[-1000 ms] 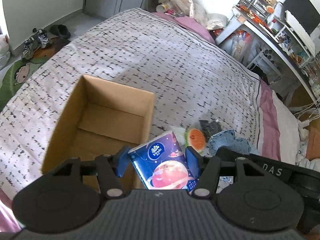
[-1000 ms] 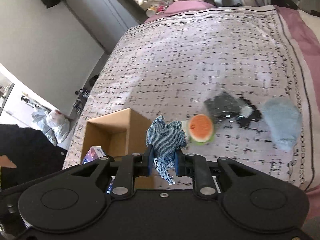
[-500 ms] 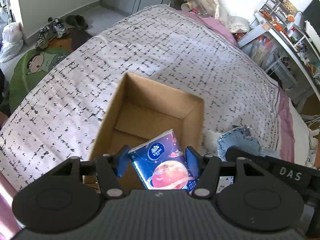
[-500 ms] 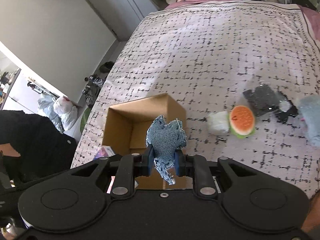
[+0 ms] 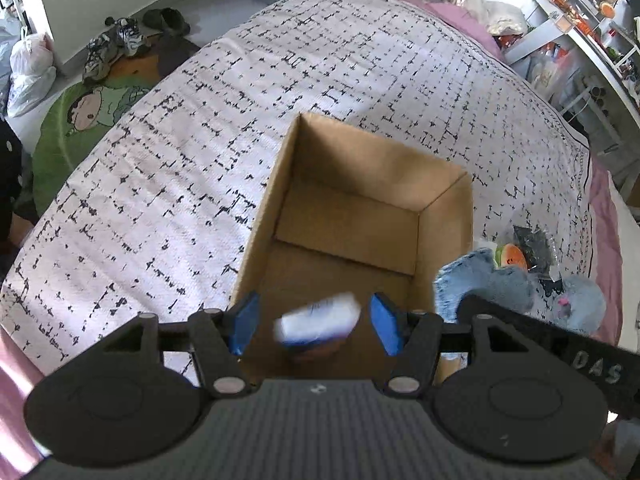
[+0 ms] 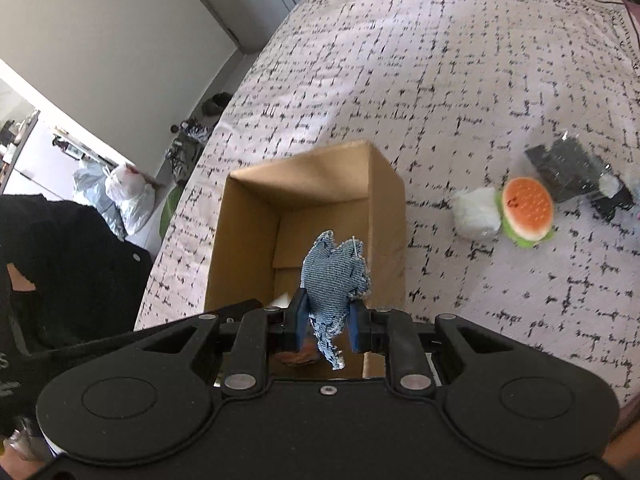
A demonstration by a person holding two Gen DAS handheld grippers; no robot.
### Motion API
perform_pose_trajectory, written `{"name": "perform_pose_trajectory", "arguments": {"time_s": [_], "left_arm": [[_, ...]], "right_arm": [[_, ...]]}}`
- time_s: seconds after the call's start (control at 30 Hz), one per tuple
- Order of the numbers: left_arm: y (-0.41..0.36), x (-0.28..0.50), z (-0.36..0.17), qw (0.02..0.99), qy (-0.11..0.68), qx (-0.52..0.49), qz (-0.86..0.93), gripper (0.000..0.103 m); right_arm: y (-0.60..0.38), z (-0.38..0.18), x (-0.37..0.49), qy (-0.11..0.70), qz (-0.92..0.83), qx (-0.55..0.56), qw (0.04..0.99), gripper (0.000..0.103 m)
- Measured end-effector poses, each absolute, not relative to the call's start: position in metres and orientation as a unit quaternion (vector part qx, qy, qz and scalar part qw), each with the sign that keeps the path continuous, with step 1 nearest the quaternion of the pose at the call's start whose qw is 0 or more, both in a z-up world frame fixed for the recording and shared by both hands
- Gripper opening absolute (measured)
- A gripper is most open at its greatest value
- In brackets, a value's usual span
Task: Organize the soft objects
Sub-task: 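Carry both items over the cardboard box and release them inside, then withdraw both tools from the box toward the remaining plushes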
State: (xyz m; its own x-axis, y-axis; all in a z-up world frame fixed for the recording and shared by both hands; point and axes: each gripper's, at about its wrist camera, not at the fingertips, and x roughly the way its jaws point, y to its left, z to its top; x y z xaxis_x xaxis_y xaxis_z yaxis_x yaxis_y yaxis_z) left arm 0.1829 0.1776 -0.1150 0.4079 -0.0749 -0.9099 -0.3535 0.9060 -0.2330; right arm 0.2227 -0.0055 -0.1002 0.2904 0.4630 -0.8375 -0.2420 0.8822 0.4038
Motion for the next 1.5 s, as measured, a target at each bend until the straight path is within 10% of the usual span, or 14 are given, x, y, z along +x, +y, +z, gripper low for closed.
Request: {"name": "perform_pose_trajectory", "arguments": {"time_s": [0.33,0.5,1.17,1.5], "left_arm": [[0.192,0.173,-0.104,0.813,0.533,-0.211,0.101,0.063],[0.195,0.17,-0.098,0.813,0.528,-0.222,0.106,0.064],[0.154,0.168,-0.08,0.82,0.525,-0.207,0.095,0.087],[0.122,0.177,-0.069,0.827,0.518,-0.202,0.087,0.089]], "right_arm": [[0.01,-0.107,0.217,0.572,0.237,0.093,0.78,0.024],[0.004,-0.101,0.217,0.57,0.231,0.095,0.782,0.046],[-0.071,-0.07,0.21,0.521,0.218,0.078,0.822,0.085],[-0.129,-0.064,0.224,0.499,0.189,0.09,0.841,0.086]]}}
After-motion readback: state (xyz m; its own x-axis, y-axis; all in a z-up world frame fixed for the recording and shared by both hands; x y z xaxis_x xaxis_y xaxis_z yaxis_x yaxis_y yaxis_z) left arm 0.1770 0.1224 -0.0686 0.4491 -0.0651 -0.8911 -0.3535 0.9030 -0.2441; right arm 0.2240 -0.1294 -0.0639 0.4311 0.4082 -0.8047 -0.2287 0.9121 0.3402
